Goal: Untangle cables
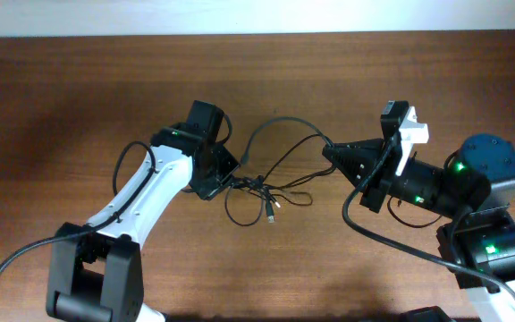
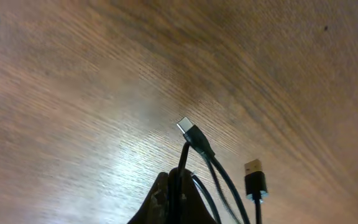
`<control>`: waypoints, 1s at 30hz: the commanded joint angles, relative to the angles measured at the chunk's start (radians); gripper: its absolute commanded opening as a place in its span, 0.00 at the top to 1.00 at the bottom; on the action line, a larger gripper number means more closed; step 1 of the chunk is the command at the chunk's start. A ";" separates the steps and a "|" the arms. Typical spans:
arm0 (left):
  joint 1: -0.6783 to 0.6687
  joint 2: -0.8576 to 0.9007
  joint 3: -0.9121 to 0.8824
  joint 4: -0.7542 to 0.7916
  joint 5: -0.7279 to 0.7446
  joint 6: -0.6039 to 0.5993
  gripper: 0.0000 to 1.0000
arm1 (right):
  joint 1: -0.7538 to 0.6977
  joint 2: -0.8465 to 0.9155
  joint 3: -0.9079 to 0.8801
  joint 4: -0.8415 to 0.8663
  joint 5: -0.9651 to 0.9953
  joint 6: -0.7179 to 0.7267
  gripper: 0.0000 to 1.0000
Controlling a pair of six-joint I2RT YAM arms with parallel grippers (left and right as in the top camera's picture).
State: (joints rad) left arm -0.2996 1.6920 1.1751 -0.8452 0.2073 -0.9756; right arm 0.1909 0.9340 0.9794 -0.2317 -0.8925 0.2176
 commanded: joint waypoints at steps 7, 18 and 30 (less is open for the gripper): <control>0.006 -0.013 -0.028 -0.036 -0.303 0.118 1.00 | -0.349 -0.003 0.021 0.029 -0.017 0.375 0.96; 0.006 -0.013 -0.032 0.006 -0.154 0.117 1.00 | -0.459 0.364 0.019 -0.822 -0.013 -0.190 0.94; 0.006 -0.013 -0.019 0.074 -0.045 0.188 0.33 | -0.181 0.538 0.019 -0.808 -0.013 -0.319 0.60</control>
State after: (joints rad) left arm -0.3004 1.6829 1.1484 -0.7586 0.1547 -0.8360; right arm -0.0509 1.4673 0.9928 -1.0428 -0.9028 -0.0536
